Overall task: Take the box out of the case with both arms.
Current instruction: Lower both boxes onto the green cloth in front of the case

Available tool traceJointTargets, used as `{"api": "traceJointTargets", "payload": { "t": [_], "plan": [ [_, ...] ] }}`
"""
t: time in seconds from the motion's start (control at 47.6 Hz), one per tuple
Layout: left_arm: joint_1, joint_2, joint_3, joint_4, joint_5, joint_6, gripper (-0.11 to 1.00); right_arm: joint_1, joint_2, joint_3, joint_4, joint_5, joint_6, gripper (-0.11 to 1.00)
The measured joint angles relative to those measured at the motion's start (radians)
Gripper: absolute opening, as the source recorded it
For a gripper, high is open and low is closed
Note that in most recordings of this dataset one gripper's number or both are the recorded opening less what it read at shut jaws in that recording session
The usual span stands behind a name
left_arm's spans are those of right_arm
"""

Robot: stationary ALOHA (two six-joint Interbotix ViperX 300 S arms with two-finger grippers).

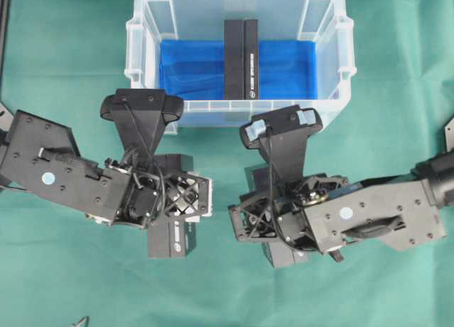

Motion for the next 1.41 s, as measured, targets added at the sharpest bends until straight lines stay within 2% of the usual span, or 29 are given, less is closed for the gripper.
{"api": "traceJointTargets", "payload": {
  "t": [0.273,0.673,0.715,0.841,0.904,1.051,1.408],
  "plan": [
    [0.000,0.057,0.041,-0.008,-0.135,0.000,0.64,0.000,0.000,0.051,0.005,-0.025,0.106,0.65],
    [0.000,0.074,0.067,-0.017,-0.183,0.005,0.64,0.000,0.000,0.063,0.000,-0.057,0.110,0.66],
    [0.000,0.074,0.075,-0.017,-0.192,0.005,0.64,0.000,0.000,0.063,-0.002,-0.057,0.110,0.68],
    [0.000,0.074,0.094,-0.023,-0.233,0.003,0.64,0.000,-0.002,0.064,-0.005,-0.058,0.110,0.88],
    [0.000,0.074,0.103,-0.028,-0.252,0.005,0.64,0.000,0.000,0.064,-0.005,-0.060,0.112,0.93],
    [-0.002,0.067,0.110,-0.029,-0.282,0.005,0.90,0.000,0.000,0.064,-0.005,-0.058,0.110,0.94],
    [-0.006,0.063,0.112,-0.031,-0.281,0.003,0.89,0.002,-0.002,0.064,-0.005,-0.058,0.110,0.94]
  ]
}}
